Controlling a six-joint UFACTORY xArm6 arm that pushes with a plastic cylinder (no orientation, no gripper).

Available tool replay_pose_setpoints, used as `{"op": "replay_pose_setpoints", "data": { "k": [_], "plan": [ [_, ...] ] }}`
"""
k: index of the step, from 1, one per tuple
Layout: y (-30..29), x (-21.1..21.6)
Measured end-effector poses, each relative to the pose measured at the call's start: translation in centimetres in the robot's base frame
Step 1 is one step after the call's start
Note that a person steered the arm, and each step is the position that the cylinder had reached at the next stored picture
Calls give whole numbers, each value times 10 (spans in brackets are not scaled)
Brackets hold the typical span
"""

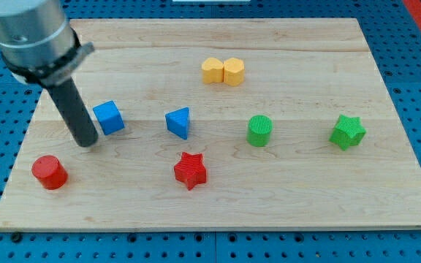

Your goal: Move the red circle to the top side of the yellow hexagon

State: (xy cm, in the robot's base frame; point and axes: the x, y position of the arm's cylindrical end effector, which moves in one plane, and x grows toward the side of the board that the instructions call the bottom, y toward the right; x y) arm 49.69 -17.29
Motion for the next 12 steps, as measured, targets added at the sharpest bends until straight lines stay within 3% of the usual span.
{"op": "replay_pose_setpoints", "data": {
  "k": [2, 3, 5, 6, 7, 8, 10, 12],
  "plan": [
    [-8, 92],
    [-69, 73],
    [-78, -4],
    [-75, -19],
    [-72, 12],
    [-42, 1],
    [-43, -74],
    [-3, -148]
  ]
}}
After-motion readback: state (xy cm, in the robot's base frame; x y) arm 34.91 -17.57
